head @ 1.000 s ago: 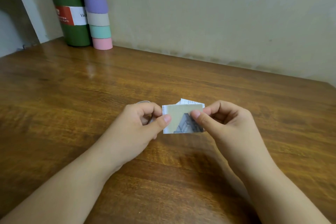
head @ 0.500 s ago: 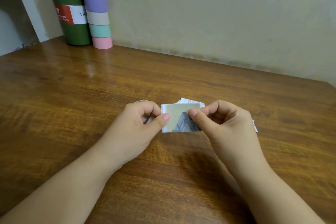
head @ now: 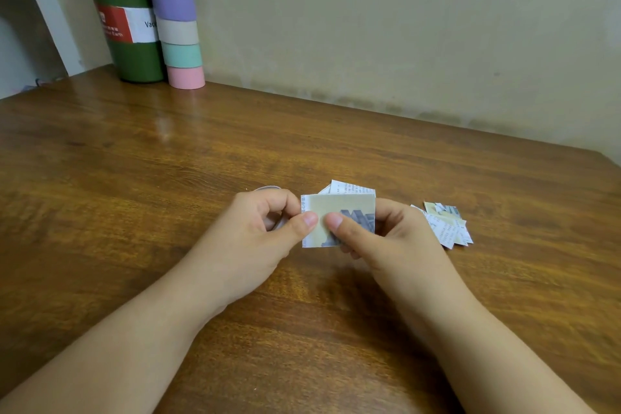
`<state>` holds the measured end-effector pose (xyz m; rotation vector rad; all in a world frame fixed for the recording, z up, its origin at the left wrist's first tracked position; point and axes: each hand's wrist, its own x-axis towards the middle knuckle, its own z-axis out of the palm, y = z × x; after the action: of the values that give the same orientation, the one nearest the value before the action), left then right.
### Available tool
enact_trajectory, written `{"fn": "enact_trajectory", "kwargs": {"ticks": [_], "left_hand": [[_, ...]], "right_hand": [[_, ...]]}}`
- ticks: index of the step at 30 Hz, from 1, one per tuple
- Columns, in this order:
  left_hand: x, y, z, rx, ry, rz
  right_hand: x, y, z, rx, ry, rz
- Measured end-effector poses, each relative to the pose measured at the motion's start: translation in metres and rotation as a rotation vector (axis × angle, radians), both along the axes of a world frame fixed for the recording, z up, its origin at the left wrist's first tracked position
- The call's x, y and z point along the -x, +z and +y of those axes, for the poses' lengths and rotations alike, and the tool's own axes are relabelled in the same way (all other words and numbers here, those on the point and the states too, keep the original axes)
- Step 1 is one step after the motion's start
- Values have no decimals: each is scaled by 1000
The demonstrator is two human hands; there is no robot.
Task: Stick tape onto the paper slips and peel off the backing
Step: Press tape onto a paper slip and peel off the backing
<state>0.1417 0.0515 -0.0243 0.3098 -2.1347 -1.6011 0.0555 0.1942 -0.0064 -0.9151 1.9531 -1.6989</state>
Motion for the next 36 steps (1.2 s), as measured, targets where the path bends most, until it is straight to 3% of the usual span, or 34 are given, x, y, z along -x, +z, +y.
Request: {"fn": "enact_trajectory", "kwargs": {"ticks": [5, 10, 14, 21, 26, 32, 36], "left_hand": [[2, -1, -1, 116, 69, -45], [2, -8, 3, 534, 74, -275], [2, -8, 6, 709, 63, -332], [4, -6, 7, 755, 48, -375], [3, -7, 7, 757, 51, -372], [3, -8, 7, 756, 44, -377], [2, -8, 7, 756, 45, -380]], "right_hand": [[6, -3, 2, -134, -117, 70], [13, -8, 5, -570, -149, 404], [12, -11, 4, -718, -117, 511], [22, -17, 8, -730, -198, 526], [12, -21, 1, -698, -64, 611], [18, -22, 0, -665, -123, 624], [14, -19, 1, -664, -33, 638]]}}
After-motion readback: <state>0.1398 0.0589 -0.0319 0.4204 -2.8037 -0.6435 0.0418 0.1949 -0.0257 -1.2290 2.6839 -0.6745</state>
